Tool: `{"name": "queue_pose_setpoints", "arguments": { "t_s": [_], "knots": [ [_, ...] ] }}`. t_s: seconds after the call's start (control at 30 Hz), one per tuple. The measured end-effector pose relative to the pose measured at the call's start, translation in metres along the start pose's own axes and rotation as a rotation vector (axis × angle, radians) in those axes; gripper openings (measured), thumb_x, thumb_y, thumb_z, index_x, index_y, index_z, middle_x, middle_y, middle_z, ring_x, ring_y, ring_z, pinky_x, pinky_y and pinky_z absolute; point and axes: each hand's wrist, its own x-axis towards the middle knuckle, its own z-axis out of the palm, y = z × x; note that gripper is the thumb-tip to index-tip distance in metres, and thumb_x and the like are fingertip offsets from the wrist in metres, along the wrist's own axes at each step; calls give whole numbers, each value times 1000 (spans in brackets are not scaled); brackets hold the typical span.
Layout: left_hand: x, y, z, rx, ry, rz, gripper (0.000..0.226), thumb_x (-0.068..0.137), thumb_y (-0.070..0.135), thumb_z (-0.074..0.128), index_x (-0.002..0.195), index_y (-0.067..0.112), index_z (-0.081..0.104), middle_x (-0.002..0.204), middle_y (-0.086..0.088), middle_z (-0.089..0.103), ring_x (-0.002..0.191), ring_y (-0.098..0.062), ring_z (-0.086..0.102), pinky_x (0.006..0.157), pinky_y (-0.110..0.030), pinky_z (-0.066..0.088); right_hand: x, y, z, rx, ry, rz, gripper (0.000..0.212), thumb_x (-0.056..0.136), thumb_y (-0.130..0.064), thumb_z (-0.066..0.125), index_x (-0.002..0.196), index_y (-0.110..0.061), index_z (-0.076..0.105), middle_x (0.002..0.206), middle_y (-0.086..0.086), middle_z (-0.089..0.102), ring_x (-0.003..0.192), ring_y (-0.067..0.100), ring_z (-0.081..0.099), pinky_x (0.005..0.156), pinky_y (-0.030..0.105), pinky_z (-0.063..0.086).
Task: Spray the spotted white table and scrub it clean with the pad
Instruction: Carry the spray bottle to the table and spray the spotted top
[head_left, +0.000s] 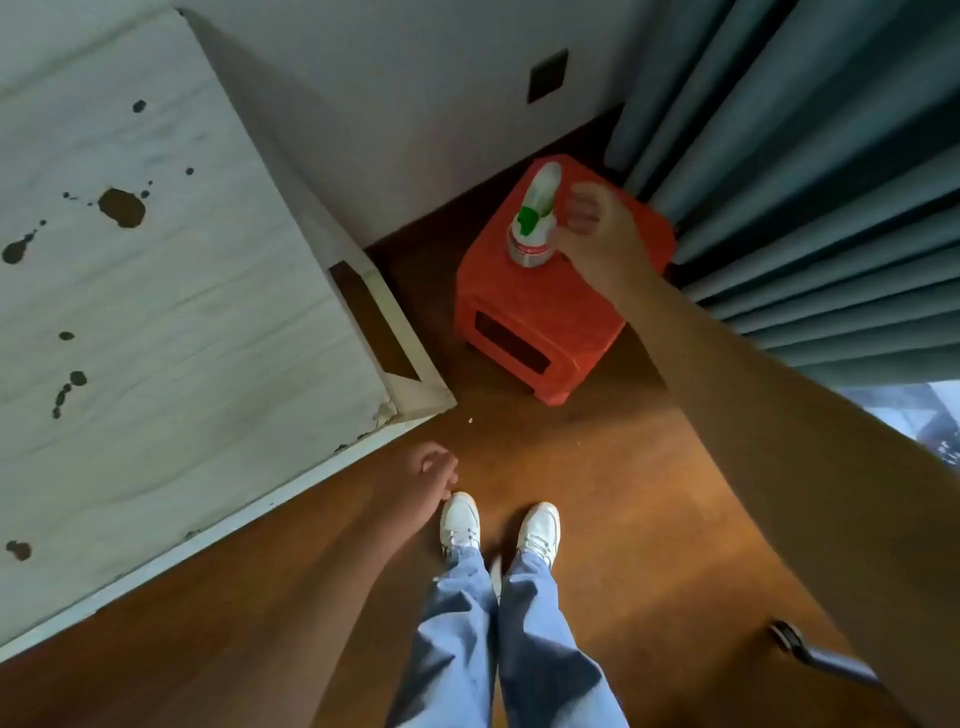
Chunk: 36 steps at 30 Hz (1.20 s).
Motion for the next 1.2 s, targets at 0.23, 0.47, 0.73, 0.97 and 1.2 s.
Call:
{"name": "queue_pose_setpoints", "arguments": {
  "t_s": [0.23, 0.47, 0.73, 0.97, 1.2],
  "knots": [
    [11, -37, -12, -5, 51, -50, 19, 106, 33, 49, 102, 22, 64, 98, 4, 72, 89, -14, 71, 81, -33, 57, 45, 0, 6, -275, -113, -262, 69, 88, -18, 71, 149, -21, 40, 151, 0, 39, 138, 14, 39, 114, 39, 40],
    [11, -51, -21, 19, 57, -78, 21, 106, 35, 47, 105, 22, 64, 100, 4, 72, 88, -12, 71, 77, -28, 55, 63, -17, 13, -483, -158, -368, 49, 81, -35, 73, 125, -18, 59, 119, 2, 59, 107, 17, 58, 86, 38, 55],
    [9, -44, -25, -28, 47, -65, 20, 106, 33, 48, 103, 21, 64, 99, 2, 72, 89, -16, 72, 89, -40, 57, 45, 3, 24, -523, -184, -236, 27, 85, -37, 69, 101, -16, 63, 93, 2, 66, 82, 18, 64, 65, 31, 51],
    [-21, -49, -29, -27, 52, -92, 19, 105, 36, 50, 106, 23, 64, 102, 4, 72, 90, -13, 71, 91, -42, 58, -39, 11, 13, -453, -149, -117, 31, 91, -34, 69, 119, -21, 64, 101, -9, 60, 82, 1, 57, 62, 16, 38],
    [-88, -40, -33, -26, 89, -85, 22, 107, 32, 48, 109, 21, 67, 104, 2, 72, 92, -16, 70, 88, -37, 57, -208, 10, -13, -288, -57, 108, 40, 86, -39, 74, 122, -24, 67, 106, -10, 66, 94, 10, 62, 72, 21, 42]
  ]
}}
